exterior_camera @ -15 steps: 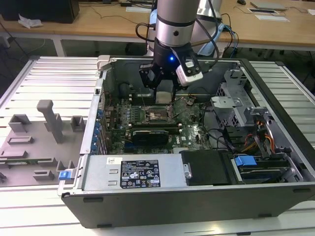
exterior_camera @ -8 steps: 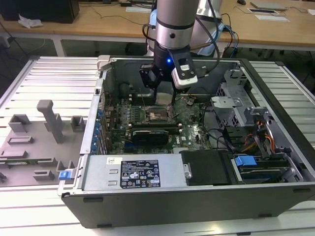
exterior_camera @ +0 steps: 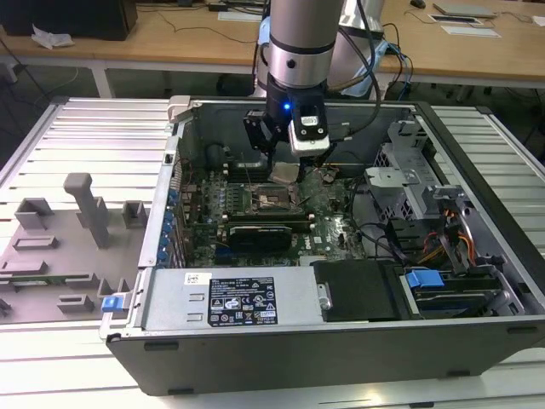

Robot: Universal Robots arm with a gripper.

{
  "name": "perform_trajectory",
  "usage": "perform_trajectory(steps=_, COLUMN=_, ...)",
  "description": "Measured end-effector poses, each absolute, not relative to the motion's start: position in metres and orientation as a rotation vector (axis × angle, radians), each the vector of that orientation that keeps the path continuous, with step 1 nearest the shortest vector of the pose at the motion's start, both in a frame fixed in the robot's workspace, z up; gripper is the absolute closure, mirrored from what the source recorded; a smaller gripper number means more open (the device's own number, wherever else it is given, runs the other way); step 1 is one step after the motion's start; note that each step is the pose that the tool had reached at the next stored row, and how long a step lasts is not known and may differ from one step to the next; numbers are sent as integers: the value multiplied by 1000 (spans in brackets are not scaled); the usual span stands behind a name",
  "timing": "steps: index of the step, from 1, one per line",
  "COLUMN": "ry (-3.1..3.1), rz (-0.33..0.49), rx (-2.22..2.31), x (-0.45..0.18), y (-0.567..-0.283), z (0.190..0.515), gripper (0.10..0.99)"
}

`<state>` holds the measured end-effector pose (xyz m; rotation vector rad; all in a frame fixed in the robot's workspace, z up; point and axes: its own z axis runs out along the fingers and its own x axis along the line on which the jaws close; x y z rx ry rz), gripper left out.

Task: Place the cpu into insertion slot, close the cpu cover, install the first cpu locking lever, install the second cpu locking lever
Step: 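Place the cpu into insertion slot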

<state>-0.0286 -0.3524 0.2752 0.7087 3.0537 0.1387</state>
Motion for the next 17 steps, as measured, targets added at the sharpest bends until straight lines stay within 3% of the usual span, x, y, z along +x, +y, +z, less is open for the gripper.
perform_trajectory(steps=17, ry=2834, rz=134, rx=1299, x=-29, y=-352, z=271, gripper=545)
